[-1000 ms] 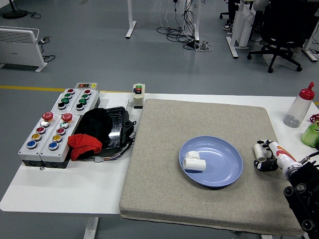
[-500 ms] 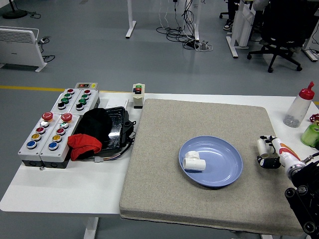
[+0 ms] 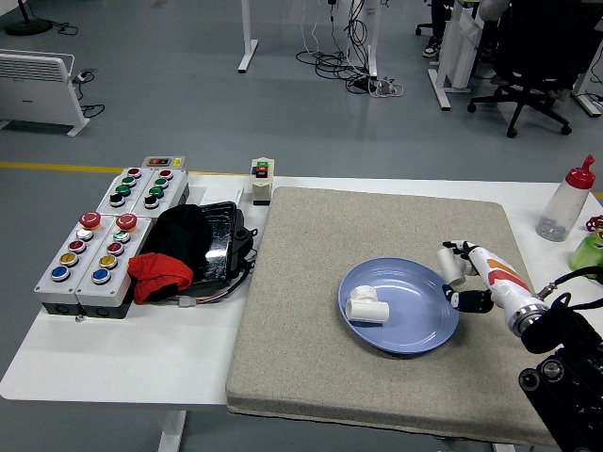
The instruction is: Pick pipe place plate twice
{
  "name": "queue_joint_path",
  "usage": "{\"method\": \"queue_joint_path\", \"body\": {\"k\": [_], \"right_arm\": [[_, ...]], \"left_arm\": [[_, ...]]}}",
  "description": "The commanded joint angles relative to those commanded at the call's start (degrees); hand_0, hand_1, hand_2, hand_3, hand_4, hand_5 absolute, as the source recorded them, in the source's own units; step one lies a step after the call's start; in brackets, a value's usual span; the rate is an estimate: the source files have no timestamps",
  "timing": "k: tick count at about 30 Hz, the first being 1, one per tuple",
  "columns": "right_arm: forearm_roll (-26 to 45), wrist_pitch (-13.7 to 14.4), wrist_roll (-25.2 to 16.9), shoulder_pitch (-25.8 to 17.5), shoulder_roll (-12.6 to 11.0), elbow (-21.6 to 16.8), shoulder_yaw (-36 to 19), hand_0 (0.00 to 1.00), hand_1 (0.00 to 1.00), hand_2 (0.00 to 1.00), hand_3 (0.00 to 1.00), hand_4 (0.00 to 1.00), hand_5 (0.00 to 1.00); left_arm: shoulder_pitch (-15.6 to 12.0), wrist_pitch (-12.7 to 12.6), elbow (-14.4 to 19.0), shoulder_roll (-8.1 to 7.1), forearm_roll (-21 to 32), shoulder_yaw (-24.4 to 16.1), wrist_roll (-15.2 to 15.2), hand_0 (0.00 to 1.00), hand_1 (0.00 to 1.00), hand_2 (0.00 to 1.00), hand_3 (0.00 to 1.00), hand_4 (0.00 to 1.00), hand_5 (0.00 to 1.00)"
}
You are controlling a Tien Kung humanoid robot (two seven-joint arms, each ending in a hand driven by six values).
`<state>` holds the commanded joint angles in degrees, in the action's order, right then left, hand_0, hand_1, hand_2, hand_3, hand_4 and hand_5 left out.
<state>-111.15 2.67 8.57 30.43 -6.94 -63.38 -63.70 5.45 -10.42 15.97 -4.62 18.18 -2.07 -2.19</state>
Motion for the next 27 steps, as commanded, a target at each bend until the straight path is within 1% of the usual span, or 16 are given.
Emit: {"method": "queue_joint_path", "body": {"k": [3,4,6,9,10,12,15,16,17,21,22,24,27], "right_arm": [[0.26,-1.08,0.33,-0.56,-0.49,-2.95,2.67,0.331,0.464,0.568,0.626,0.415,0.128],[0.06,-1.88,0.52,-0.54,-0.56,-3.65,3.53,0.461,0.569,0.633,0.676,0.458,0.133],[-0.51,-3.16,0.84,-0.38,-0.54,-4.14,4.58,0.461,0.569,0.633,0.676,0.458,0.133],[-1.91,-3.82,0.74,-0.14,-0.27,-3.99,5.10,0.461,0.569,0.633,0.676,0.458,0.133],[-2.21,-4.06,0.75,-0.12,-0.23,-3.98,5.08,0.838,0.821,0.949,0.859,0.669,0.230],[-3.43,-5.82,0.94,-0.04,-0.12,-3.99,4.85,0.838,0.821,0.949,0.859,0.669,0.230],[-4.17,-7.43,1.29,0.03,-0.09,-3.94,4.64,0.838,0.821,0.949,0.859,0.669,0.230],[-4.49,-8.07,1.23,0.06,-0.04,-3.82,4.40,0.988,0.933,0.998,0.975,0.757,0.241],[-4.73,-8.69,1.22,0.06,0.00,-3.78,4.15,0.988,0.933,0.998,0.975,0.757,0.241],[-4.91,-9.59,0.69,0.04,0.02,-3.74,3.63,0.988,0.933,0.998,0.975,0.757,0.241],[-4.69,-9.54,0.70,0.02,0.00,-3.86,3.53,0.998,0.941,0.998,0.989,0.781,0.242],[-4.59,-9.22,0.82,-0.01,-0.03,-3.99,3.37,0.998,0.941,0.998,0.989,0.781,0.242],[-4.44,-7.88,0.93,-0.13,-0.04,-4.33,2.63,0.998,0.941,0.998,0.989,0.781,0.242]], "left_arm": [[0.05,0.04,0.01,-0.01,0.22,0.14,-0.09,0.690,0.657,0.680,0.612,0.250,0.998],[0.07,0.05,0.01,-0.01,0.28,0.17,-0.10,0.690,0.658,0.679,0.612,0.250,0.998],[0.11,0.06,0.01,-0.01,0.36,0.22,-0.12,0.690,0.658,0.679,0.612,0.250,0.998],[0.16,0.07,0.02,-0.02,0.25,0.20,-0.10,0.690,0.658,0.679,0.612,0.250,0.998],[0.18,0.08,0.02,-0.01,0.30,0.22,-0.13,0.690,0.658,0.679,0.612,0.251,0.998],[0.22,0.11,0.02,-0.01,0.47,0.31,-0.20,0.690,0.658,0.679,0.612,0.251,0.998],[0.27,0.13,0.02,-0.04,0.54,0.39,-0.23,0.690,0.658,0.679,0.612,0.251,0.998],[0.29,0.13,0.02,-0.04,0.50,0.36,-0.21,0.690,0.658,0.679,0.612,0.251,0.998],[0.30,0.13,0.03,-0.04,0.49,0.36,-0.21,0.690,0.658,0.679,0.612,0.251,0.998],[0.31,0.14,0.03,-0.05,0.44,0.32,-0.19,0.690,0.658,0.679,0.612,0.251,0.998],[0.31,0.13,0.03,-0.04,0.39,0.27,-0.16,0.690,0.658,0.679,0.612,0.250,0.998],[0.31,0.13,0.03,-0.03,0.34,0.25,-0.14,0.690,0.658,0.679,0.612,0.250,0.998],[0.31,0.13,0.03,-0.03,0.31,0.23,-0.13,0.690,0.658,0.679,0.612,0.250,0.998]]}}
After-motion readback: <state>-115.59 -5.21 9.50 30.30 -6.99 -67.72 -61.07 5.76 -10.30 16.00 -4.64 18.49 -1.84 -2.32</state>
